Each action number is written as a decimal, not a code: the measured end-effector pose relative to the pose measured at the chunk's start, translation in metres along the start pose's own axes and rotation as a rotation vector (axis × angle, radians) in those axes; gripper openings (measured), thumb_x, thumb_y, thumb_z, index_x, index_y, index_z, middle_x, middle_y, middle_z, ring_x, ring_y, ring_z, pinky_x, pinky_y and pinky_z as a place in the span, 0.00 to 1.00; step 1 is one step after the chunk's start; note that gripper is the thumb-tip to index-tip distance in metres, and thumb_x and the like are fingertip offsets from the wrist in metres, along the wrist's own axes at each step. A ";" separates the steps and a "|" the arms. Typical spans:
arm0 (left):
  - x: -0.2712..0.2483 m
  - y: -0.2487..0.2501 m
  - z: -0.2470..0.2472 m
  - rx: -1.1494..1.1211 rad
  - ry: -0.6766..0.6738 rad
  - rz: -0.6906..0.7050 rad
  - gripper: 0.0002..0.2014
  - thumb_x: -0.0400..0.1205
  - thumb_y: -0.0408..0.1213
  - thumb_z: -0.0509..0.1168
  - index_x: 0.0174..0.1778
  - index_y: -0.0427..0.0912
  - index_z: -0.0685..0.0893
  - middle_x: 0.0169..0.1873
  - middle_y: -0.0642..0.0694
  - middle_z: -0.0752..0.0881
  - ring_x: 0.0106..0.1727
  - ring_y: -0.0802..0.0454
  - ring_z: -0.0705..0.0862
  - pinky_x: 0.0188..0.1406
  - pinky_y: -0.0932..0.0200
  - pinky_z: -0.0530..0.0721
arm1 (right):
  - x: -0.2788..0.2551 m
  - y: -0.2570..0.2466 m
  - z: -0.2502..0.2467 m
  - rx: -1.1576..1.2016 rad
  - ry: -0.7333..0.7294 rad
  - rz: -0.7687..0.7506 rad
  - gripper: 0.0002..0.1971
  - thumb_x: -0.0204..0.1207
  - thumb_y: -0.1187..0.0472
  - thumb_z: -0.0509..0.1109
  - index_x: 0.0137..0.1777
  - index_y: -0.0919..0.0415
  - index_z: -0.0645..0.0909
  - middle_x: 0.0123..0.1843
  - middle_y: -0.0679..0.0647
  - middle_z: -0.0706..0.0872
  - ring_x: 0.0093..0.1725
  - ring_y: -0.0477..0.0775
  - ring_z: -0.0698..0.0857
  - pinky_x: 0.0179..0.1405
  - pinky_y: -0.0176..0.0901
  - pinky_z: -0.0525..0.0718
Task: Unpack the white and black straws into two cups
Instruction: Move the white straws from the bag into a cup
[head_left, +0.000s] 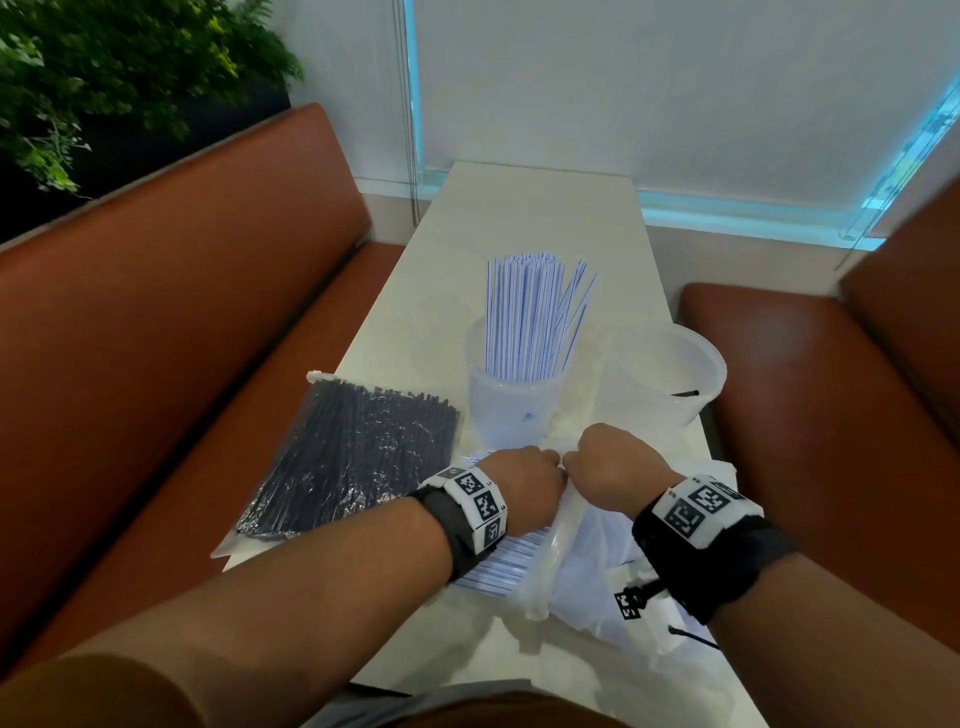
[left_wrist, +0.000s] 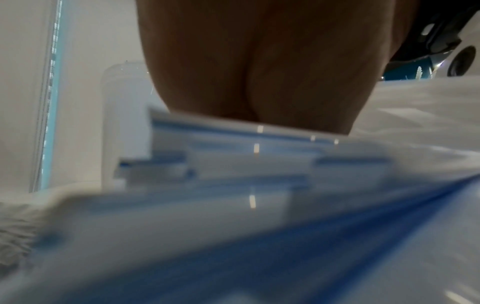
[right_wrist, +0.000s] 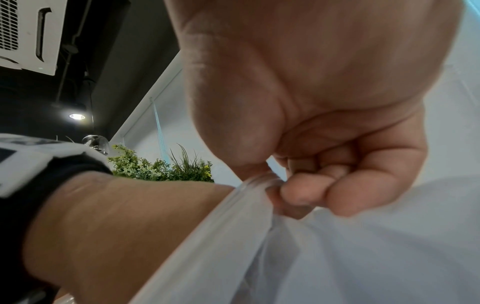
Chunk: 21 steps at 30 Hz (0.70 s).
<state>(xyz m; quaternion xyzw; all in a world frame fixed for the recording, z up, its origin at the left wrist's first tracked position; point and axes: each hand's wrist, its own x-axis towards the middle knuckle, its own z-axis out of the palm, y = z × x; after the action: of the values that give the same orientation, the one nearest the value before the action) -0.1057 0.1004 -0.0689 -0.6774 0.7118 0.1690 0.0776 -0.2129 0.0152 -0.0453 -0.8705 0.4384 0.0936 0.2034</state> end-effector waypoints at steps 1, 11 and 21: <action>0.001 0.001 0.001 0.001 0.003 0.000 0.14 0.85 0.34 0.60 0.64 0.35 0.82 0.63 0.37 0.79 0.59 0.37 0.81 0.52 0.47 0.80 | 0.000 0.001 0.000 0.029 0.012 0.002 0.18 0.83 0.58 0.62 0.30 0.58 0.69 0.33 0.52 0.75 0.35 0.54 0.77 0.37 0.44 0.74; -0.001 0.001 -0.010 0.141 0.017 -0.014 0.12 0.86 0.36 0.60 0.65 0.39 0.78 0.43 0.46 0.84 0.42 0.42 0.85 0.35 0.53 0.75 | -0.001 0.007 -0.005 0.053 0.033 -0.026 0.18 0.82 0.53 0.64 0.31 0.57 0.70 0.35 0.51 0.76 0.42 0.56 0.81 0.44 0.48 0.78; -0.049 -0.085 -0.027 0.280 0.104 -0.050 0.09 0.88 0.46 0.61 0.61 0.48 0.77 0.40 0.49 0.80 0.44 0.44 0.84 0.36 0.53 0.76 | 0.007 0.014 -0.003 0.063 0.049 0.042 0.14 0.80 0.54 0.61 0.34 0.58 0.68 0.35 0.50 0.74 0.33 0.49 0.73 0.32 0.42 0.70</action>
<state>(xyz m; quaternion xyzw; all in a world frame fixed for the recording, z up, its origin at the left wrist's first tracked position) -0.0151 0.1351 -0.0387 -0.6853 0.7144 0.0309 0.1384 -0.2200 0.0013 -0.0490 -0.8564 0.4640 0.0624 0.2178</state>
